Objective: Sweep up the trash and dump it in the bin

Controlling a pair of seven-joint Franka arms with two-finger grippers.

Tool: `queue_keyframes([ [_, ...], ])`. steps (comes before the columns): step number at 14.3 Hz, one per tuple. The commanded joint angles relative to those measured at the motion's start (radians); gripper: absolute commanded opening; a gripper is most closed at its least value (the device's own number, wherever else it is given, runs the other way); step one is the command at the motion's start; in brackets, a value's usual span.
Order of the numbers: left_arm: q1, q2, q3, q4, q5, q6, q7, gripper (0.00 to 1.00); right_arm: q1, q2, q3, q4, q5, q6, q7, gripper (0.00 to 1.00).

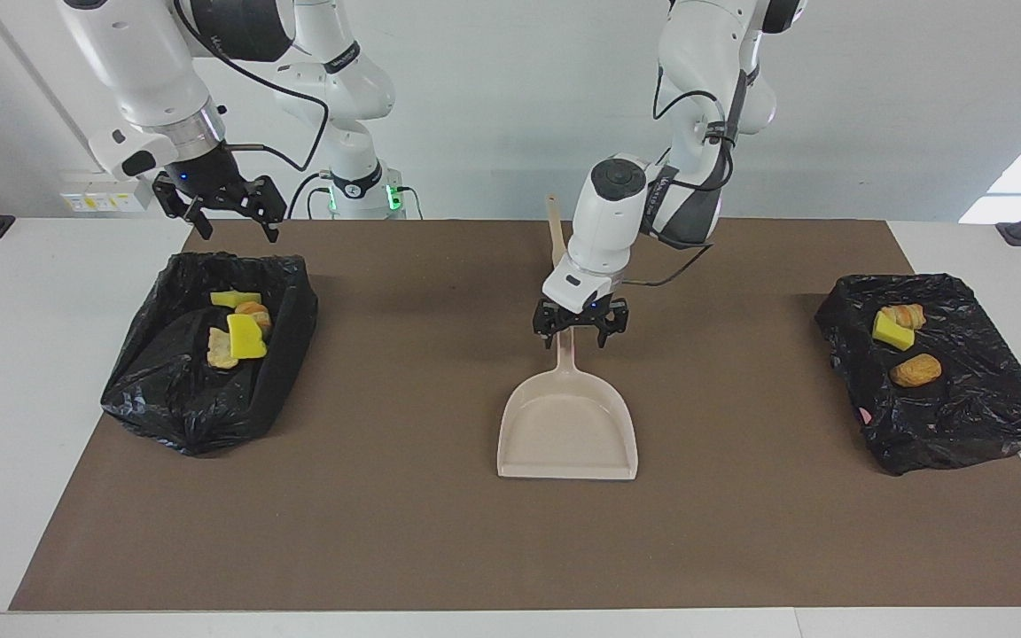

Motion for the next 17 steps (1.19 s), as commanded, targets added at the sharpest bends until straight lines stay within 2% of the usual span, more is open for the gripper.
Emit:
queue_keyframes([
  [1, 0.058, -0.023, 0.001, 0.004, -0.004, -0.042, 0.016, 1.00, -0.008, -0.009, 0.004, -0.004, 0.017, -0.006, 0.009, 1.00],
  [3, 0.118, -0.063, 0.001, 0.005, -0.001, -0.081, 0.075, 1.00, -0.008, -0.009, 0.004, -0.004, 0.017, -0.006, 0.009, 1.00],
  [10, 0.342, -0.242, 0.001, 0.005, -0.001, -0.383, 0.436, 1.00, -0.008, -0.009, 0.005, -0.004, 0.017, -0.006, 0.009, 1.00],
  [14, 0.448, -0.321, 0.001, 0.016, -0.001, -0.486, 0.575, 1.00, -0.008, -0.009, 0.004, -0.004, 0.017, -0.006, 0.009, 1.00],
  [17, 0.512, -0.350, 0.001, 0.034, -0.001, -0.559, 0.637, 1.00, -0.009, -0.009, 0.005, -0.004, 0.017, -0.006, 0.009, 1.00],
])
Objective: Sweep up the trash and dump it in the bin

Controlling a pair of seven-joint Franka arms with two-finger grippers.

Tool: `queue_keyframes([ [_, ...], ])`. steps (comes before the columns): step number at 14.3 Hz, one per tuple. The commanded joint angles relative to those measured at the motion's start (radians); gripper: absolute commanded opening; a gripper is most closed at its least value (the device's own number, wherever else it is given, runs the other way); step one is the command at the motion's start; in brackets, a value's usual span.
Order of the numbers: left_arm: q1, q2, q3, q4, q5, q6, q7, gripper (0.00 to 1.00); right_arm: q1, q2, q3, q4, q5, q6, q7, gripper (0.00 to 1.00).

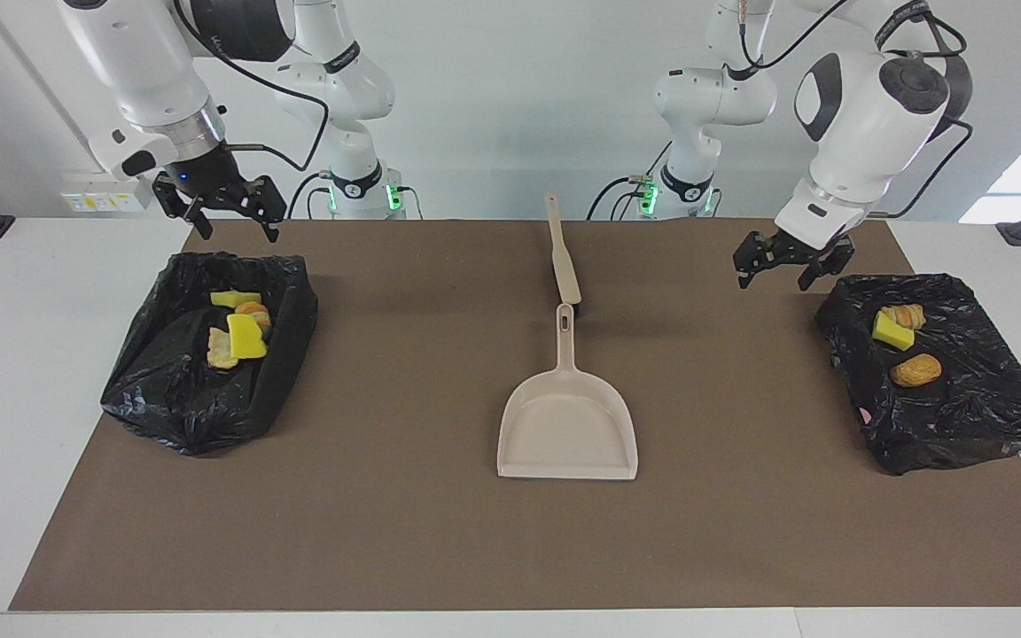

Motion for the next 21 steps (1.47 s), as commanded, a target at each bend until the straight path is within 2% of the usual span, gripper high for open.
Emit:
queue_keyframes([
  [1, 0.058, -0.028, -0.011, 0.028, 0.006, -0.049, 0.047, 1.00, -0.008, -0.009, 0.003, -0.004, 0.017, -0.006, 0.009, 1.00],
  [4, 0.124, -0.031, -0.011, 0.123, 0.016, -0.096, 0.086, 1.00, -0.008, -0.009, 0.003, -0.004, 0.017, -0.006, 0.009, 1.00],
  [9, 0.132, 0.009, -0.014, 0.311, 0.015, -0.195, 0.069, 1.00, -0.008, -0.009, 0.003, -0.004, 0.017, -0.006, 0.009, 1.00],
  [12, 0.128, -0.009, -0.014, 0.281, 0.012, -0.222, 0.068, 1.00, -0.008, -0.009, 0.003, -0.004, 0.017, -0.006, 0.009, 1.00],
  [19, 0.118, -0.008, -0.013, 0.287, 0.003, -0.225, 0.052, 1.00, -0.008, -0.009, 0.003, -0.004, 0.017, -0.006, 0.009, 1.00],
  [21, 0.117, -0.008, -0.016, 0.318, 0.001, -0.236, 0.002, 1.00, -0.008, -0.009, 0.003, -0.004, 0.017, -0.006, 0.009, 1.00],
])
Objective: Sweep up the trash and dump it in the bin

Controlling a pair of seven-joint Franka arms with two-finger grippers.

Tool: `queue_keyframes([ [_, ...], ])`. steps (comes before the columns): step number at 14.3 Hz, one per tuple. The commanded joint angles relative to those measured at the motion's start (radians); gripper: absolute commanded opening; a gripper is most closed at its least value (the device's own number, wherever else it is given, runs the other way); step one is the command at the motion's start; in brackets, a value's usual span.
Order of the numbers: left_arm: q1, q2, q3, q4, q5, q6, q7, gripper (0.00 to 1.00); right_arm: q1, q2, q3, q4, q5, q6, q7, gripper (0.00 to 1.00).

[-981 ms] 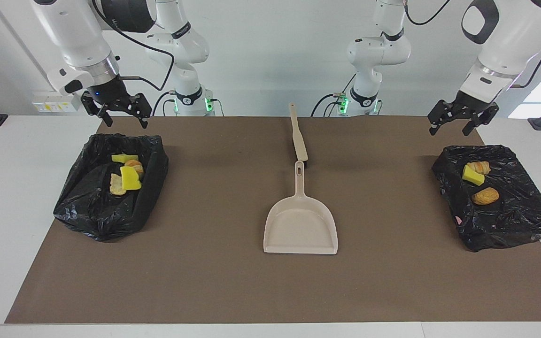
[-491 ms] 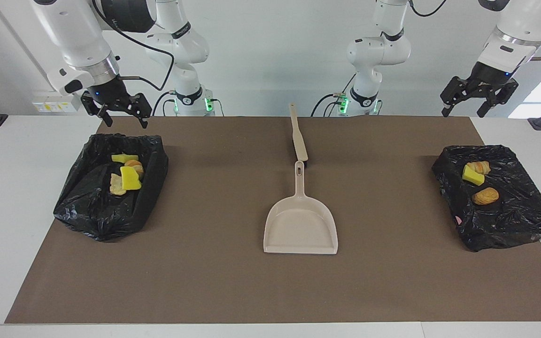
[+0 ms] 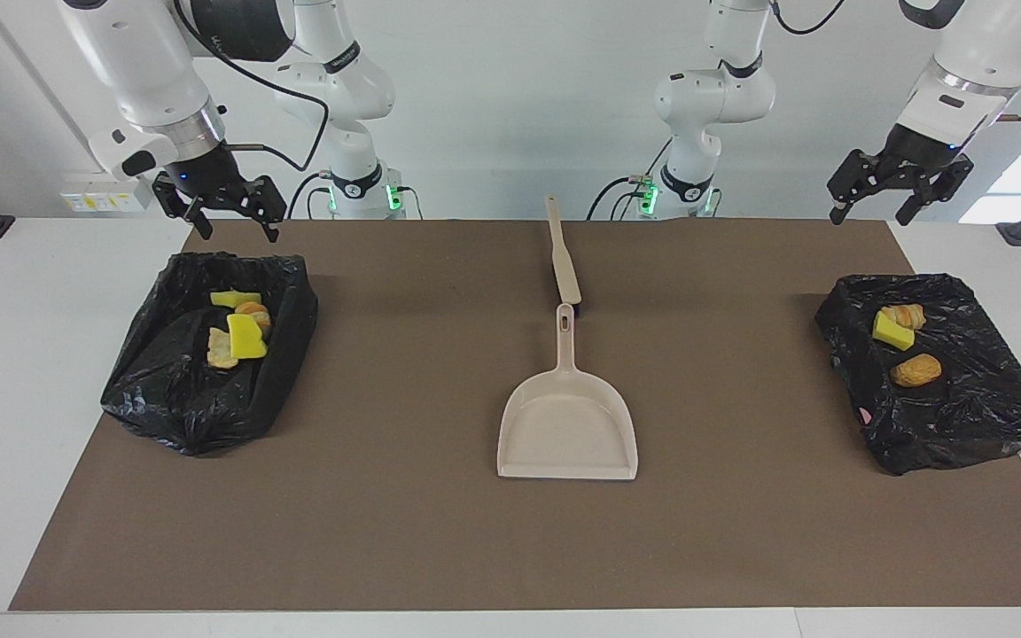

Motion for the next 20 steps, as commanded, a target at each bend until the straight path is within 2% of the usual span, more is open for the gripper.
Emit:
queue_keyframes([
  [1, -0.004, 0.008, -0.006, 0.048, 0.000, -0.045, -0.046, 1.00, -0.008, -0.009, 0.005, -0.004, 0.017, -0.006, 0.009, 1.00],
  [20, -0.005, -0.005, -0.007, 0.026, -0.001, -0.052, -0.043, 1.00, -0.008, -0.009, 0.003, -0.004, 0.017, -0.006, 0.009, 1.00],
])
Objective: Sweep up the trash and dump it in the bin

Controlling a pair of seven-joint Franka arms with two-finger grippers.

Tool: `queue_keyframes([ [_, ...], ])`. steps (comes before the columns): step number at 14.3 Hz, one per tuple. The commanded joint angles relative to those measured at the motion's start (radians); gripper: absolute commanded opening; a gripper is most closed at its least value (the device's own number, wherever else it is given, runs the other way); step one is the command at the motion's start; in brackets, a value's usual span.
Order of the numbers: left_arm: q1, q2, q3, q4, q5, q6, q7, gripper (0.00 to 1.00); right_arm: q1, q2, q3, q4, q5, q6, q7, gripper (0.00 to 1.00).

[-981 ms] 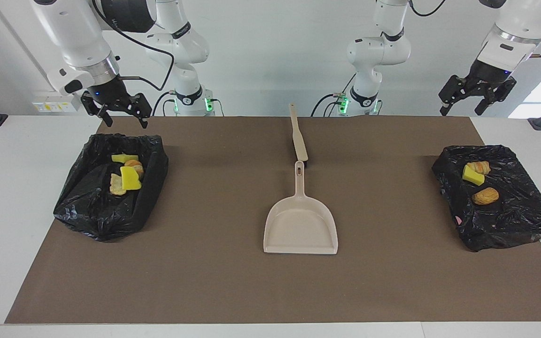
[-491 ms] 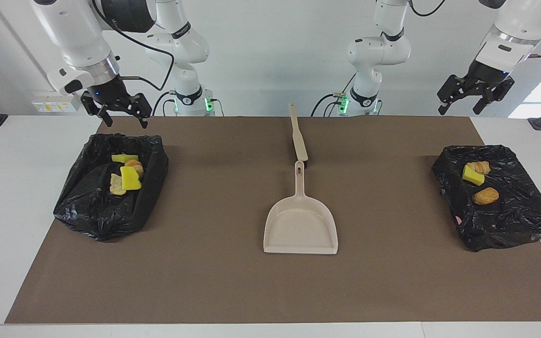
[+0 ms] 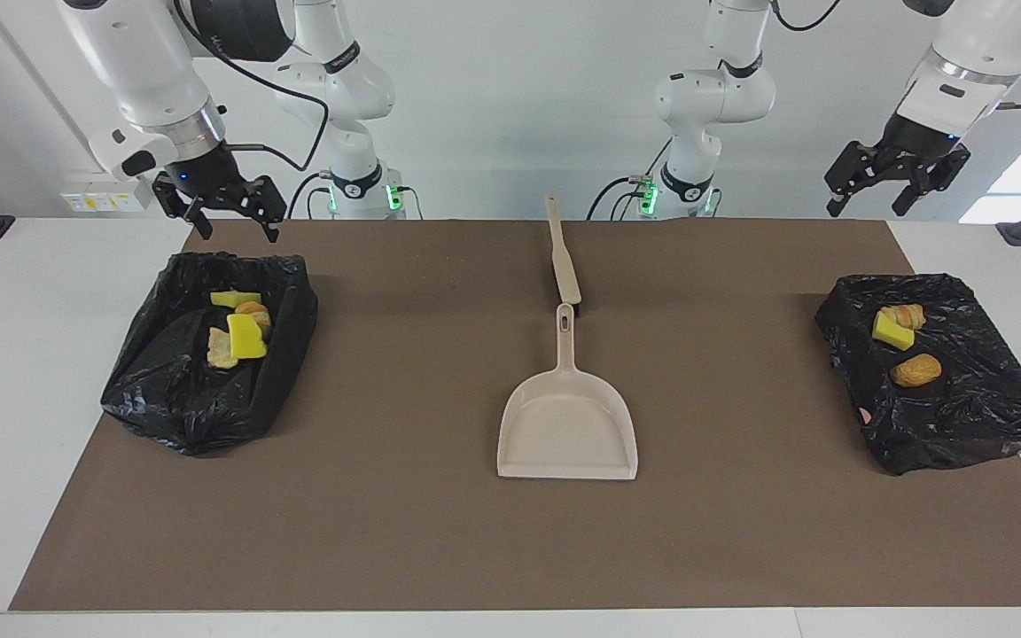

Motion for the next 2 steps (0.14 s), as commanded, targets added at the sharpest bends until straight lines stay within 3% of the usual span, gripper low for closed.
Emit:
queue_keyframes([
  [1, -0.004, -0.006, 0.001, 0.003, -0.001, -0.013, -0.009, 1.00, -0.008, -0.009, 0.003, -0.004, 0.017, -0.006, 0.009, 1.00],
  [2, -0.004, -0.006, 0.000, 0.003, -0.001, -0.014, -0.009, 1.00, -0.009, -0.009, 0.003, -0.004, 0.017, -0.006, 0.009, 1.00],
])
